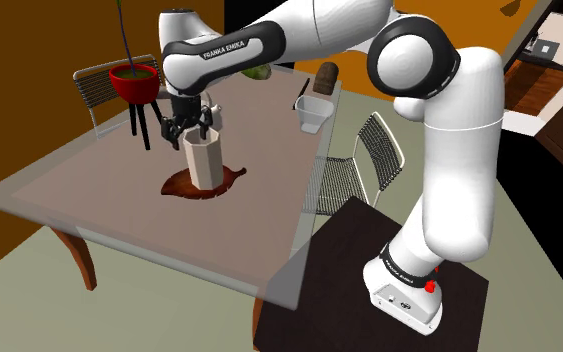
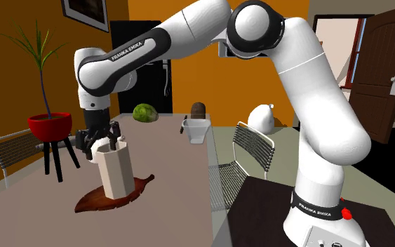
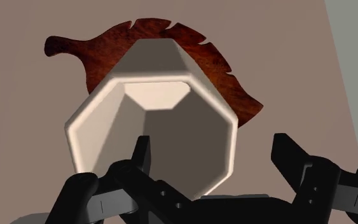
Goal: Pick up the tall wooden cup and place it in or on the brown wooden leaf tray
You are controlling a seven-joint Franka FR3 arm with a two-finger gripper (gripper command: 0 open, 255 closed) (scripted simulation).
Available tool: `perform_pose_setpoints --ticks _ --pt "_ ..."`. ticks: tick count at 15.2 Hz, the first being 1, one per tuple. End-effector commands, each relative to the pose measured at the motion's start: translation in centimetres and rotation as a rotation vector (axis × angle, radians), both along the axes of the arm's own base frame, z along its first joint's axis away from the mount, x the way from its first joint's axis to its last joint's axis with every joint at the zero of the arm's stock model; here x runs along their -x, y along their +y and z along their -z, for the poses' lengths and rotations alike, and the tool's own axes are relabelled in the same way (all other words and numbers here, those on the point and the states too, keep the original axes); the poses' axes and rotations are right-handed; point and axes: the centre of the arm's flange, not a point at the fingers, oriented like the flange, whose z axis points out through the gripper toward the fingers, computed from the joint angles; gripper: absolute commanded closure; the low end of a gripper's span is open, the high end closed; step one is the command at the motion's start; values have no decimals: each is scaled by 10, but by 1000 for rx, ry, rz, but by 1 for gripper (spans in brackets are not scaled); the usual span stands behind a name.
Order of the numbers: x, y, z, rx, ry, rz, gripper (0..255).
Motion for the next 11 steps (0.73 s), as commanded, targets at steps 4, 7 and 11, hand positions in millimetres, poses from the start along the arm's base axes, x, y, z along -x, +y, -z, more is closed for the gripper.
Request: perform_pose_setpoints --ticks 4,7,11 --pt "1 -1 -45 0 0 0 0" --pt "1 -1 -45 0 0 0 0" --pt "1 -1 -45 0 0 0 0"
